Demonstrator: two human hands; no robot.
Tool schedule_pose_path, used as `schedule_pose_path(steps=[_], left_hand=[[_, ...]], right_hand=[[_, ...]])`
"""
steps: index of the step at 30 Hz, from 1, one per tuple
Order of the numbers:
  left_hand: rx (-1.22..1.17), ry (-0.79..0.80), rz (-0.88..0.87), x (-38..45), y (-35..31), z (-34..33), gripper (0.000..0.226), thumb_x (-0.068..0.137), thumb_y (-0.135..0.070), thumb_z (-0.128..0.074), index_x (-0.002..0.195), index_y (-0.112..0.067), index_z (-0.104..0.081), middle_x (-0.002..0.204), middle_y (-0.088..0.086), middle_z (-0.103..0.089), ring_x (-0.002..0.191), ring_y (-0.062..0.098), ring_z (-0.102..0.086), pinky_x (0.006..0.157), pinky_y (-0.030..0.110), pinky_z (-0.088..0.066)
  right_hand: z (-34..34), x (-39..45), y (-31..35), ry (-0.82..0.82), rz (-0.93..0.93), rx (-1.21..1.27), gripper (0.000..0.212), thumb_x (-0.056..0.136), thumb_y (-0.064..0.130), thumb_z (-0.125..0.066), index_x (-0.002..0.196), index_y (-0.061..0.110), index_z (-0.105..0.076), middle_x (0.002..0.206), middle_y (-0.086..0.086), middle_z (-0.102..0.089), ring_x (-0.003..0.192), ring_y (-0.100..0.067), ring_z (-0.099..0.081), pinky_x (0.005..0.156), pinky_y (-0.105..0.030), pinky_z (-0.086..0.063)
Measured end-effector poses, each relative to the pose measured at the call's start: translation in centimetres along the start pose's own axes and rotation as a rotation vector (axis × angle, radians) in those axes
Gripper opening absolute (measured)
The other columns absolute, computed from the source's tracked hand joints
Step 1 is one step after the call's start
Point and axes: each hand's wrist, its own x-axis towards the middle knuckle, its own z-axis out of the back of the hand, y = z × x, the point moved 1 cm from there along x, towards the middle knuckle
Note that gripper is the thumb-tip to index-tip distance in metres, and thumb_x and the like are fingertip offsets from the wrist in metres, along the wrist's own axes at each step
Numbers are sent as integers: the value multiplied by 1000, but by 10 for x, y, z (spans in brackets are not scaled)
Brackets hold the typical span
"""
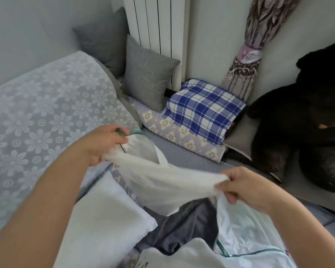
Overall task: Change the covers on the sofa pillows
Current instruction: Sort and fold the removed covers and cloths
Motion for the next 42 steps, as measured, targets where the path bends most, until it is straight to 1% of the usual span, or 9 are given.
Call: schedule_pose_path(steps=[4, 7, 12, 17, 25, 32, 36, 39, 42], left_hand=[[497, -90, 131, 61, -1, 15, 10, 97, -6, -58, 104, -2, -63, 91, 17, -54, 71, 26, -49, 55, 29, -39], [849, -200, -14, 106, -14, 15, 22, 103, -10, -46, 115, 4, -59, 110, 23, -60, 93, 37, -60, 72, 37, -47], [786, -330, -263, 143, -53, 26, 32, 102, -12, -46, 128, 3, -55, 130, 25, -57, 116, 42, -56, 96, 45, -45], [517, -391, -298, 146, -52, 54, 19, 93, -9, -51, 105, 1, -61, 97, 21, -58, 91, 36, -56, 74, 39, -41], [582, -313, 18, 154, 145, 108, 10, 96, -12, -50, 97, -6, -58, 91, 20, -61, 84, 35, -59, 72, 39, -45], [844, -276, 645, 95, 352, 93, 56, 102, -29, -46, 152, -10, -30, 153, 21, -30, 138, 40, -34, 109, 49, -36], [805, -38, 604, 63, 386, 44, 55, 97, -28, -50, 150, -21, -35, 141, 16, -37, 129, 36, -43, 103, 44, -44], [709, 76, 538, 58, 388, 17, 50, 98, -24, -49, 147, -21, -42, 139, 14, -42, 120, 33, -53, 96, 41, -49], [649, 120, 457, 66, 391, -8, 43, 98, -23, -51, 141, -21, -50, 139, 11, -50, 114, 27, -58, 92, 36, -50]], right_hand=[[-7, 62, 20, -480, -28, -80, 17, 93, 11, -63, 81, 7, -74, 67, -10, -62, 60, -22, -51, 61, -33, -42], [-16, 107, 45, -511, -37, -40, 13, 91, 10, -65, 90, 8, -77, 77, -13, -71, 76, -28, -67, 77, -46, -58], [4, 109, 93, -678, 99, 4, 19, 89, 3, -66, 77, 16, -74, 80, -6, -70, 76, -24, -65, 72, -40, -60], [-7, 70, 108, -523, 293, 23, 21, 84, -3, -71, 85, 17, -76, 77, -4, -70, 67, -10, -59, 64, -24, -50], [-168, 126, -10, -101, -23, -235, 28, 86, -4, -58, 82, 18, -75, 77, -4, -68, 55, -7, -53, 49, -18, -38], [-287, 151, -122, 523, -150, -547, 21, 91, 9, -51, 103, 5, -67, 111, -15, -66, 110, -33, -60, 83, -31, -43], [-257, 151, -154, 411, -284, -587, 29, 97, 11, -48, 112, 12, -73, 106, -3, -68, 107, -22, -62, 85, -25, -42], [-206, 157, -202, 119, -515, -446, 32, 90, 11, -60, 78, 37, -75, 73, 12, -67, 86, -17, -65, 69, -20, -45], [-172, 154, -257, -115, -743, -42, 20, 89, 7, -62, 80, 21, -72, 89, -10, -67, 79, -26, -58, 72, -32, -49]])
